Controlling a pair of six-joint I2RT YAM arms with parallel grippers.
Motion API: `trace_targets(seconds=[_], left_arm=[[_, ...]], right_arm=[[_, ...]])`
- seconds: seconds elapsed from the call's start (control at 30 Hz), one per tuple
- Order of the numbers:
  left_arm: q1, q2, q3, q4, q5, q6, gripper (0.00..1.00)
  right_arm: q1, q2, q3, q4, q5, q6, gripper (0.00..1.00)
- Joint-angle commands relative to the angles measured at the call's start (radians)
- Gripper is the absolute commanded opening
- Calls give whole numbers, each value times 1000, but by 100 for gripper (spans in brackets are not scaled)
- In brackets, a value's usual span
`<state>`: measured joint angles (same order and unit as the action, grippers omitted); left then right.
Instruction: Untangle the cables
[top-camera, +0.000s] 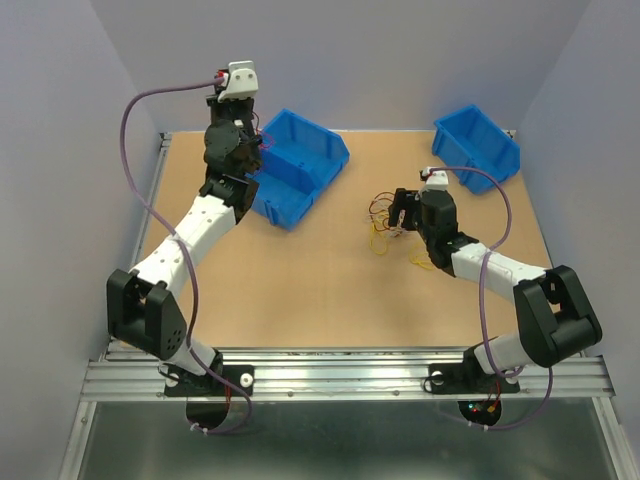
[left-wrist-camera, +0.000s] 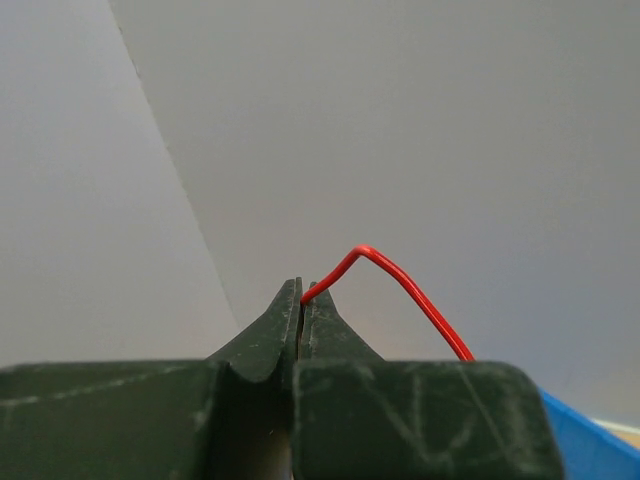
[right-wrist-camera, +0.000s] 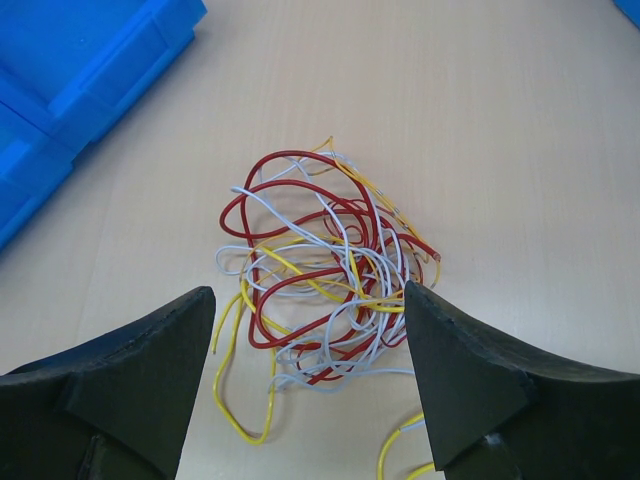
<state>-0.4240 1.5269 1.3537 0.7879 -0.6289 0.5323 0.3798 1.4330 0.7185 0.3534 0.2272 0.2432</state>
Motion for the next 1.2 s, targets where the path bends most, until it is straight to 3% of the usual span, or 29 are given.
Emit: trace_targets(seconds=[0.0, 0.1, 0.43, 0.63, 0.8, 1.17], left_arm=[[-2, -131, 5, 21, 90, -123, 0], [-10, -161, 10, -119, 153, -201, 0], [-76, -232, -103, -130, 180, -226, 0], [-3, -111, -111, -118, 196, -242, 0], [59, 62, -16, -113, 169, -186, 0], [70, 200, -57, -113, 170, -158, 0]], right_arm=[[2, -31, -22, 58, -11, 7, 81], [2, -32, -22, 59, -14, 8, 81], [2, -31, -22, 59, -15, 8, 81], [2, -39, -25, 59, -22, 10, 81], [2, -39, -25, 59, -22, 10, 81], [2, -36, -22, 61, -32, 11, 81]])
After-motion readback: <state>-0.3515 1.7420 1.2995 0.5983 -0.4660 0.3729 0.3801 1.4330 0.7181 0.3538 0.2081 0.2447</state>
